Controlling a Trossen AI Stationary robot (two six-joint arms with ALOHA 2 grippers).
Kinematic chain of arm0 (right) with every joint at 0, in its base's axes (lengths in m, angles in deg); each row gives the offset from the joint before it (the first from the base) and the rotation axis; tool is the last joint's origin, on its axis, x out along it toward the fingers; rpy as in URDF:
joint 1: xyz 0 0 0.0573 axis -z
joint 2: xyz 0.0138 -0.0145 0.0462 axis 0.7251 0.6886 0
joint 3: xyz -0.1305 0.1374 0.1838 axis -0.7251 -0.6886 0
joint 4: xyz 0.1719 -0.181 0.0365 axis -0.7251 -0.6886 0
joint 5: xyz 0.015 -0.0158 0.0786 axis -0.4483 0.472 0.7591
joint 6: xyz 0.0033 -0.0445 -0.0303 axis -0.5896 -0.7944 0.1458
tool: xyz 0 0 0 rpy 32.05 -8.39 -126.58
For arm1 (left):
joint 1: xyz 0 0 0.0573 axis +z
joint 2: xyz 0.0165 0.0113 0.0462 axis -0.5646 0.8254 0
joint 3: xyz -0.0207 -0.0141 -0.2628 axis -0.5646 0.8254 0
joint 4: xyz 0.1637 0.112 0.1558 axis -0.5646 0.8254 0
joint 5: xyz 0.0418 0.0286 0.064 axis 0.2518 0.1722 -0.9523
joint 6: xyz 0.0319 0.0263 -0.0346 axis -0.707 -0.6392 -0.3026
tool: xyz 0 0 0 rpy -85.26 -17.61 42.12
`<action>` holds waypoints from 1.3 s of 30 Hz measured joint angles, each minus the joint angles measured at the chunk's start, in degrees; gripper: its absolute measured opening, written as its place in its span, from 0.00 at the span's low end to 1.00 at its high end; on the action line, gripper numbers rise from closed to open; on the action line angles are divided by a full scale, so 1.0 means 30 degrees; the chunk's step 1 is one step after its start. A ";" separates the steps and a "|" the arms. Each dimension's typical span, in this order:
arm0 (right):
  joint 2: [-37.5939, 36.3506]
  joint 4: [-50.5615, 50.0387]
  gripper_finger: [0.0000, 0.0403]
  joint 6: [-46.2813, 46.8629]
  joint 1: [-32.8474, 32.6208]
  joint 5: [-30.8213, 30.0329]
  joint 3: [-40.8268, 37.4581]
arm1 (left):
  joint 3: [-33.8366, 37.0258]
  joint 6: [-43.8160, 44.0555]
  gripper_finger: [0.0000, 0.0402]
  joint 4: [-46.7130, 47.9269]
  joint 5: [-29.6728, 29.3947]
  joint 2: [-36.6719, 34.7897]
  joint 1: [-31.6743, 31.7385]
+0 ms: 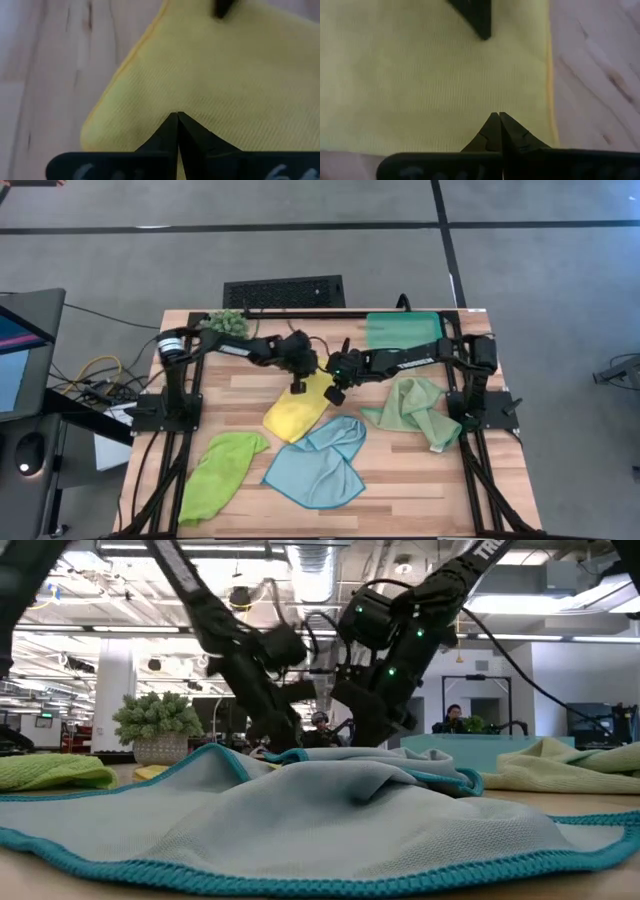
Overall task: Fold microfiber towels
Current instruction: Fold the yellow microfiber cloth
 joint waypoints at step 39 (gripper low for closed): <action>0.0998 0.9311 0.01 -0.5629 -0.2705 0.3708 -0.1440 | 1.1364 0.8966 0.00 -0.4017 -0.2395 -1.1391 -0.4892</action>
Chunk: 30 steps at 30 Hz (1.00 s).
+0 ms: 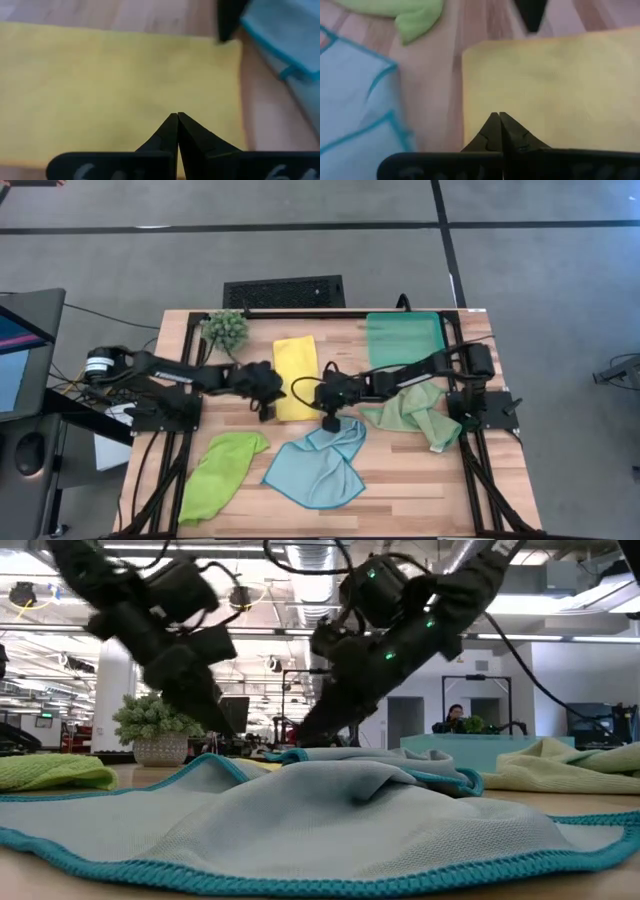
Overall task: Fold microfiber towels
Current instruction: Fold the yellow microfiber cloth
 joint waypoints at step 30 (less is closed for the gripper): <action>-0.0338 -0.2451 0.01 0.0520 -0.0241 0.0431 0.0213 | 0.0346 0.0822 0.00 -0.1329 0.0663 0.2171 -0.2346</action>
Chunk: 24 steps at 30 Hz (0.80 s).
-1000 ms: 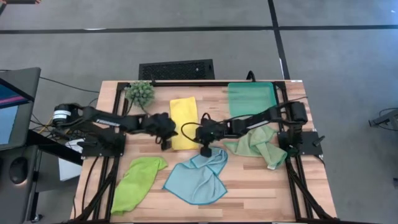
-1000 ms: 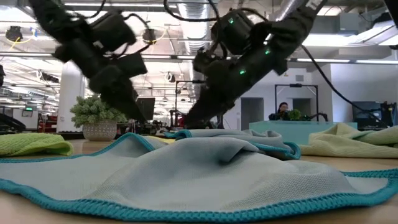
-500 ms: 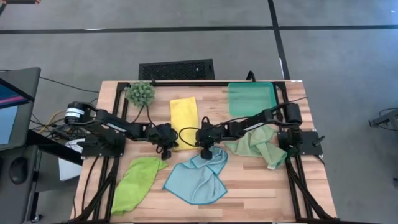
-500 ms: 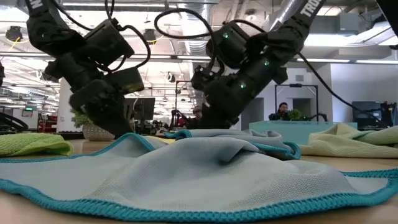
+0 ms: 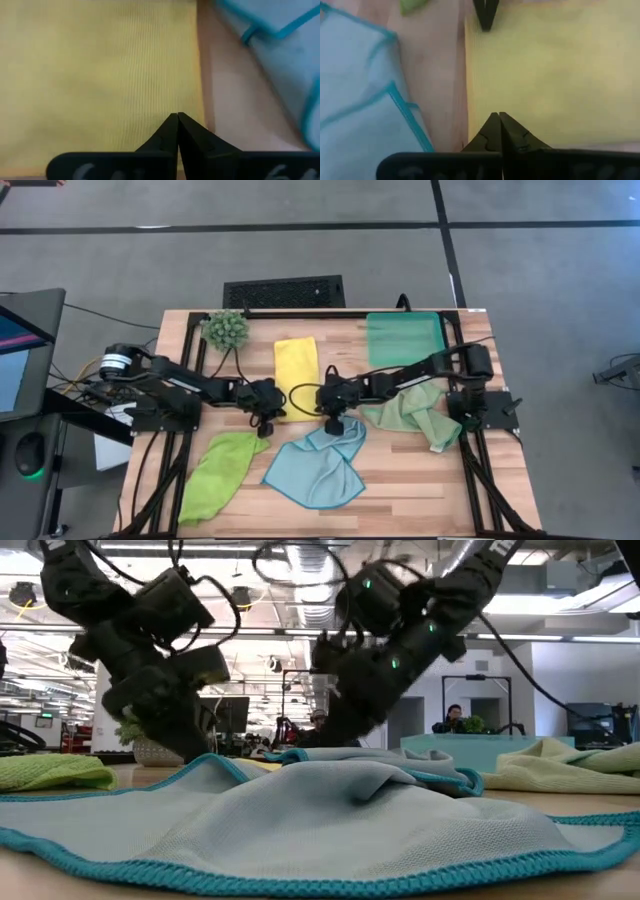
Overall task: Fold microfiber towels
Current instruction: Fold the yellow microfiber cloth
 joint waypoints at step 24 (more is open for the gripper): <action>-0.0332 -0.0778 0.41 -0.8838 -0.1270 -0.0635 0.0007 | -0.0029 -0.3946 0.51 0.2670 -0.2105 -0.2292 -0.2251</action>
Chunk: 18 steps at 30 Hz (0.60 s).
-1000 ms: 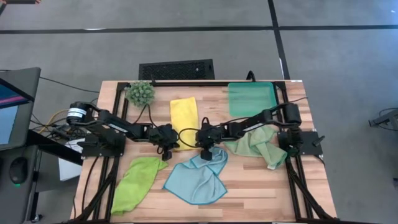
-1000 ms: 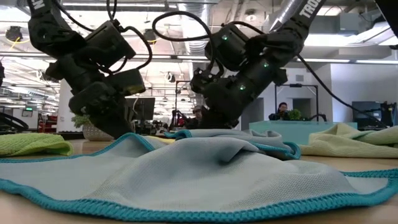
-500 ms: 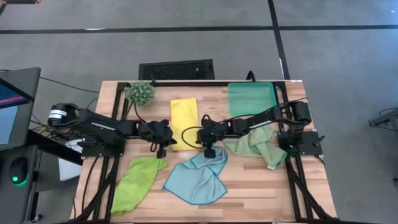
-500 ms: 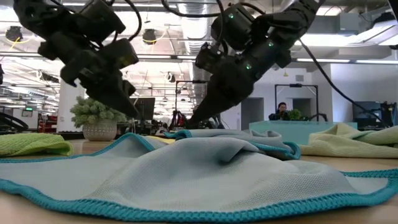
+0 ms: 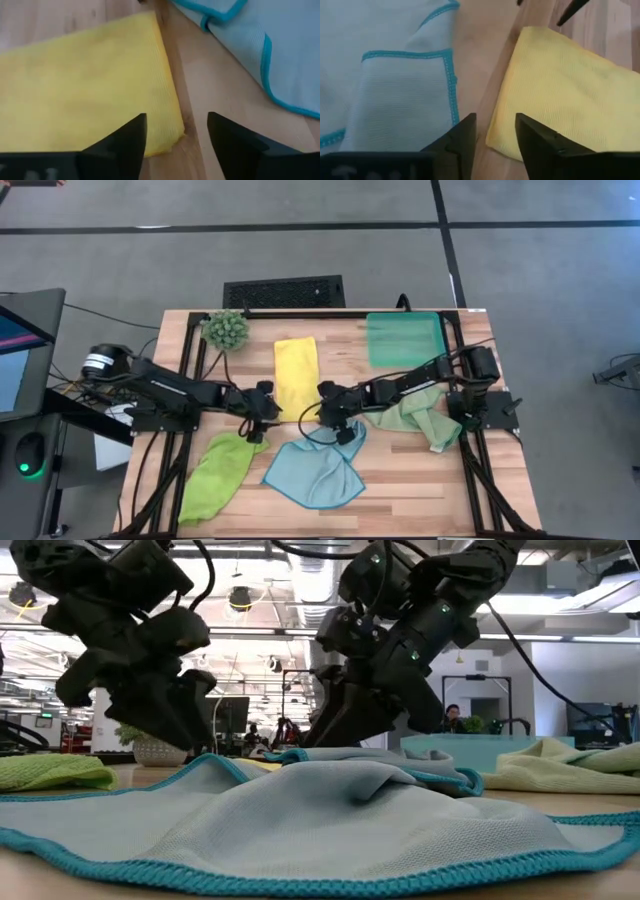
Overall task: Fold microfiber towels
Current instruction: Fold the yellow microfiber cloth
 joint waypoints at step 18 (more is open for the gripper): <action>0.0927 0.0368 0.37 0.0178 0.0420 0.0127 0.0029 | -0.0048 0.0928 0.37 -0.1540 0.0215 0.2854 0.0505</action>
